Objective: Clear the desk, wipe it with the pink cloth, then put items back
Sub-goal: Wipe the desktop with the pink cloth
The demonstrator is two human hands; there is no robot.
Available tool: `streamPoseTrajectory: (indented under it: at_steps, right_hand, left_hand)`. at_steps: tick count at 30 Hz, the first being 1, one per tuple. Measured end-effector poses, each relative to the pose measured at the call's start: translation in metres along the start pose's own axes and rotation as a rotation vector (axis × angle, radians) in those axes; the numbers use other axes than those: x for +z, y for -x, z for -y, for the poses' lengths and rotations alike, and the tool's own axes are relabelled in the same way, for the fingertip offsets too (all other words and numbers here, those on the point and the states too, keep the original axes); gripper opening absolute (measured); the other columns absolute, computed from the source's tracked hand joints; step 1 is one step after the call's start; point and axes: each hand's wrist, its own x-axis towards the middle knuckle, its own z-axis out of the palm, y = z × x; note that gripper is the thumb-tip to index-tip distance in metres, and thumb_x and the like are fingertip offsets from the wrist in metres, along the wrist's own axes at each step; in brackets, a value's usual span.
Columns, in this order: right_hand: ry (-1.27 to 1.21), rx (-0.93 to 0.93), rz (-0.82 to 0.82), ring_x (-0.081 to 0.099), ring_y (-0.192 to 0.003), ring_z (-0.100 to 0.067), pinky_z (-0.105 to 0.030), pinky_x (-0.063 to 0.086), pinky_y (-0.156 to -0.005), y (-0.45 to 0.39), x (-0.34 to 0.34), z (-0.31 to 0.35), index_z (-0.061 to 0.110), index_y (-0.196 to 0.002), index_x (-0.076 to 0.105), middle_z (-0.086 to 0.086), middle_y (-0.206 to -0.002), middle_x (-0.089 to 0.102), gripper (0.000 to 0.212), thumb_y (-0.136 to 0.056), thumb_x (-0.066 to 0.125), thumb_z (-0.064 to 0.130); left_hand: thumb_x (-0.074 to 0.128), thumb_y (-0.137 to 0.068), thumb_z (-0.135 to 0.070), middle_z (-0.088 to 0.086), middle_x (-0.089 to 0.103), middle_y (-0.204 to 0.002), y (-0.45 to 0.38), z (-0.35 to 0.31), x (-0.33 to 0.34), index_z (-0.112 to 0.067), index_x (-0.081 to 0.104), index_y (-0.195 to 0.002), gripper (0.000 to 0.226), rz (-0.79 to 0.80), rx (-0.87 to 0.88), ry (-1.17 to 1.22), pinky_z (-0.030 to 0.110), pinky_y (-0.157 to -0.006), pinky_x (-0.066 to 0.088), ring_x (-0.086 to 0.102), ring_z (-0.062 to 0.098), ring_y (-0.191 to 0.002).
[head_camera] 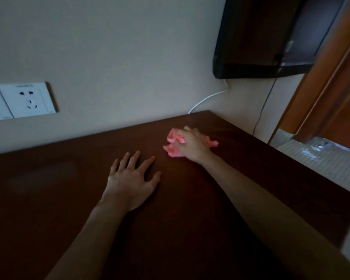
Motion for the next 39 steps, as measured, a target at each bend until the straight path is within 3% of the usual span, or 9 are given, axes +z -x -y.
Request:
streamPoseTrajectory:
  at_steps: [3, 6, 10, 14, 17, 25, 30, 35, 39]
  right_hand:
    - [-0.006, -0.095, 0.023, 0.057, -0.104, -0.028, -0.044, 0.047, -0.085, 0.084, -0.015, 0.012, 0.033, -0.118, 0.065, 0.000, -0.114, 0.060, 0.045, -0.087, 0.040, 0.055]
    - [-0.031, -0.219, 0.099, 0.046, -0.094, -0.006, -0.031, 0.039, -0.081, 0.160, -0.038, 0.023, 0.039, -0.100, 0.057, 0.014, -0.105, 0.053, 0.007, -0.095, 0.053, 0.042]
    - [-0.066, -0.324, 0.199, 0.044, -0.107, -0.002, -0.028, 0.036, -0.093, 0.191, -0.049, 0.024, 0.036, -0.114, 0.063, 0.016, -0.120, 0.053, 0.020, -0.096, 0.055, 0.041]
    - [-0.063, -0.251, 0.097, 0.056, -0.100, -0.017, -0.046, 0.050, -0.086, 0.120, -0.027, 0.013, 0.033, -0.104, 0.065, 0.009, -0.110, 0.058, 0.029, -0.091, 0.047, 0.051]
    - [-0.047, -0.103, 0.030, 0.061, -0.108, -0.028, -0.040, 0.049, -0.088, 0.035, -0.009, 0.001, 0.034, -0.109, 0.068, 0.002, -0.112, 0.061, 0.041, -0.087, 0.045, 0.061]
    - [0.028, 0.051, -0.024, 0.060, -0.119, -0.033, -0.038, 0.045, -0.098, -0.108, 0.034, -0.002, 0.019, -0.110, 0.071, -0.006, -0.126, 0.067, 0.030, -0.090, 0.054, 0.034]
    - [-0.001, -0.017, 0.028, 0.060, -0.116, -0.031, -0.048, 0.049, -0.096, -0.029, 0.003, 0.014, 0.038, -0.118, 0.063, 0.000, -0.120, 0.063, 0.056, -0.078, 0.039, 0.068]
    - [0.003, -0.208, 0.053, 0.059, -0.097, -0.025, -0.045, 0.050, -0.081, 0.104, -0.021, 0.015, 0.031, -0.113, 0.064, 0.003, -0.107, 0.060, 0.037, -0.088, 0.045, 0.049]
    - [-0.025, -0.303, 0.157, 0.048, -0.103, -0.006, -0.035, 0.041, -0.091, 0.173, -0.044, 0.019, 0.037, -0.118, 0.060, 0.015, -0.116, 0.054, 0.024, -0.097, 0.052, 0.043]
  left_hand:
    - [0.021, -0.096, -0.073, -0.003, 0.004, -0.170, 0.001, 0.000, 0.003, -0.050, 0.013, -0.157, 0.066, -0.015, -0.012, 0.004, 0.045, -0.126, -0.001, -0.002, 0.022, -0.156]
    - [0.021, -0.096, -0.073, -0.002, 0.004, -0.170, 0.002, 0.000, 0.005, -0.049, 0.013, -0.158, 0.067, -0.010, -0.016, 0.003, 0.047, -0.126, 0.000, -0.001, 0.023, -0.156]
    - [0.020, -0.096, -0.073, 0.000, 0.003, -0.170, -0.001, 0.002, 0.008, -0.047, 0.012, -0.159, 0.068, -0.011, -0.014, -0.009, 0.048, -0.125, -0.001, -0.002, 0.024, -0.156]
    - [0.019, -0.096, -0.073, 0.001, 0.003, -0.170, -0.003, 0.004, 0.008, -0.048, 0.011, -0.159, 0.068, -0.011, -0.008, -0.008, 0.048, -0.125, -0.001, -0.002, 0.025, -0.156]
    - [0.017, -0.095, -0.074, 0.000, 0.002, -0.170, -0.004, 0.003, 0.006, -0.049, 0.009, -0.158, 0.068, -0.007, -0.005, -0.008, 0.046, -0.125, -0.002, -0.004, 0.024, -0.156]
    - [0.019, -0.094, -0.077, -0.002, 0.002, -0.170, -0.005, 0.008, 0.006, -0.051, 0.010, -0.157, 0.069, -0.041, 0.007, 0.020, 0.046, -0.126, -0.001, -0.005, 0.022, -0.156]
    - [0.022, -0.094, -0.076, -0.003, 0.005, -0.170, -0.002, 0.002, 0.004, -0.051, 0.015, -0.157, 0.068, -0.040, 0.003, 0.037, 0.044, -0.126, -0.001, -0.002, 0.021, -0.156]
    - [0.024, -0.095, -0.074, -0.003, 0.007, -0.170, 0.002, 0.000, 0.005, -0.050, 0.017, -0.157, 0.067, -0.043, -0.007, 0.025, 0.043, -0.125, 0.000, 0.001, 0.021, -0.156]
    - [0.022, -0.096, -0.073, 0.000, 0.007, -0.170, 0.002, 0.000, 0.007, -0.048, 0.016, -0.158, 0.067, -0.037, -0.016, 0.009, 0.046, -0.126, 0.000, 0.000, 0.023, -0.157]
